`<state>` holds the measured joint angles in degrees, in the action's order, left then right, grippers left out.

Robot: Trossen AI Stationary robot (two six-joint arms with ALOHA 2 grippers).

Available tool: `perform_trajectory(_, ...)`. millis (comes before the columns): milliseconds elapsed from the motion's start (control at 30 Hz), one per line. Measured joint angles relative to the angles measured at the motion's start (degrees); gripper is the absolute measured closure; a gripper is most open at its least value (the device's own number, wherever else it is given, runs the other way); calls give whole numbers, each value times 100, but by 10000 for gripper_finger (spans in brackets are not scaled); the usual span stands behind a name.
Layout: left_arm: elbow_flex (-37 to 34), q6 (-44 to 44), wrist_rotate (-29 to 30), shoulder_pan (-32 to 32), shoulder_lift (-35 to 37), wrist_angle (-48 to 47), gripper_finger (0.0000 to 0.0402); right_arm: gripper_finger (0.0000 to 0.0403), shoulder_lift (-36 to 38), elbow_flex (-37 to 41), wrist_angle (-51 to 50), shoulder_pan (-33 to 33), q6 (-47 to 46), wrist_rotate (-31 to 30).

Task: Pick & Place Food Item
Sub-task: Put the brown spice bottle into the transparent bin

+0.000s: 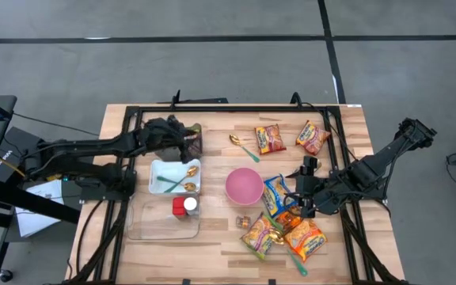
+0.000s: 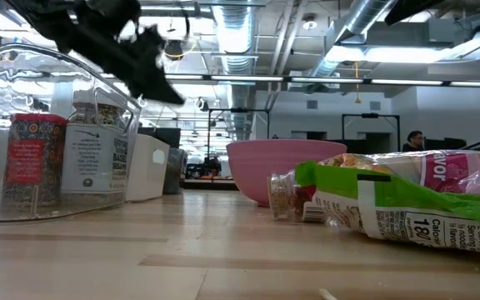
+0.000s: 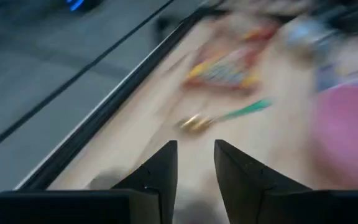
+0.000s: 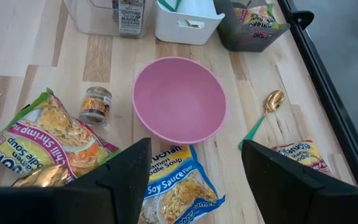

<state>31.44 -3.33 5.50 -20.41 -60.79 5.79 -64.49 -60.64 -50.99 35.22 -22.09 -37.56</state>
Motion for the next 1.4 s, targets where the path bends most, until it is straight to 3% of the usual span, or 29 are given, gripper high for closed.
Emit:
perform_trajectory(200, 1, -418, -1135, 784, 480, 265, 299, 159, 0, 0, -293, 0, -144, -47)
perform_trajectory(533, -6, -646, -1153, 2423, 427, 972, 299, 159, 0, 0, -858, 0, -706, -469)
perform_trajectory(700, -4, -734, -844, 2981, 404, 1367, 299, 159, 0, 0, -858, 0, -708, -472)
perform_trajectory(967, -4, -844, -417, 3330, 404, 1462, 299, 159, 0, 0, -858, 0, -704, -473)
perform_trajectory(1400, -4, -825, -305, 3558, 380, 1715, 300, 159, 0, 0, -934, 0, -944, -452)
